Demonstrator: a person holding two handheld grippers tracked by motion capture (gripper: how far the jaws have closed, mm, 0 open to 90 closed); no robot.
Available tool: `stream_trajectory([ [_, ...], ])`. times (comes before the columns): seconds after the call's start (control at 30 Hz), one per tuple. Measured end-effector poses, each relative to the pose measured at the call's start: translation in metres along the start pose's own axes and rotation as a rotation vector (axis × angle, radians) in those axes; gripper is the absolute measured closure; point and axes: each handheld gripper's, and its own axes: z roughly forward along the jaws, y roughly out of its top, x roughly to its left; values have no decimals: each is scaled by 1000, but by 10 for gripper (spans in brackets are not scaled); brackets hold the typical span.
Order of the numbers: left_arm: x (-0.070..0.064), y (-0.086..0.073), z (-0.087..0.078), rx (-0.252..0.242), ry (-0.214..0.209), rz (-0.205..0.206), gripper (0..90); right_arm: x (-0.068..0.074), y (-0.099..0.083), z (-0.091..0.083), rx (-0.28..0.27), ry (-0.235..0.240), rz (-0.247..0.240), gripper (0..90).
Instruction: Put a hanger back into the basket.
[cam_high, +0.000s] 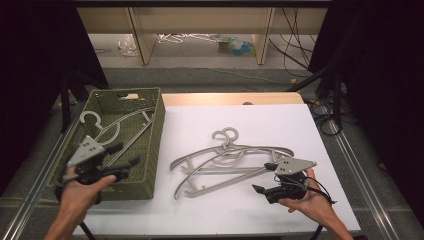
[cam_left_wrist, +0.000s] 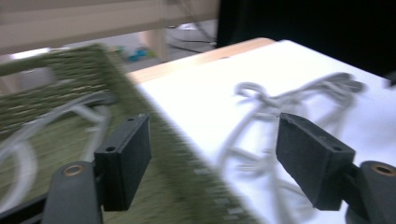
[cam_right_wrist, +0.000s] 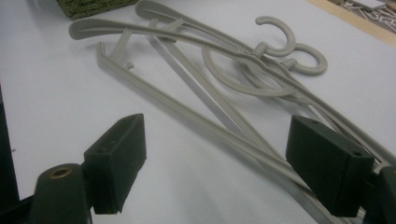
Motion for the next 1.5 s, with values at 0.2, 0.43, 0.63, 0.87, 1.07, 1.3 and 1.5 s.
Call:
stream_trajectory([
  [0.2,-40,-12,20,-36,-100,20,217,1,-3,0,-26,-11,28,196],
  [0.43,-77,-36,37,-6,-173,88,222,-1,-5,-2,-56,-26,23,189],
  [0.63,-89,-54,47,1,-192,143,207,1,-5,-2,-68,-32,18,190],
  [0.87,-88,-61,48,11,-198,142,199,2,-4,-2,-58,-28,11,189],
  [1.07,-86,-62,48,25,-183,117,194,-2,-7,3,-49,-34,7,194],
  [1.3,-86,-61,48,28,-187,125,194,-9,-3,5,-58,-53,-12,200],
  [1.5,-85,-62,45,13,-188,119,193,-31,8,13,-30,-79,-49,280],
])
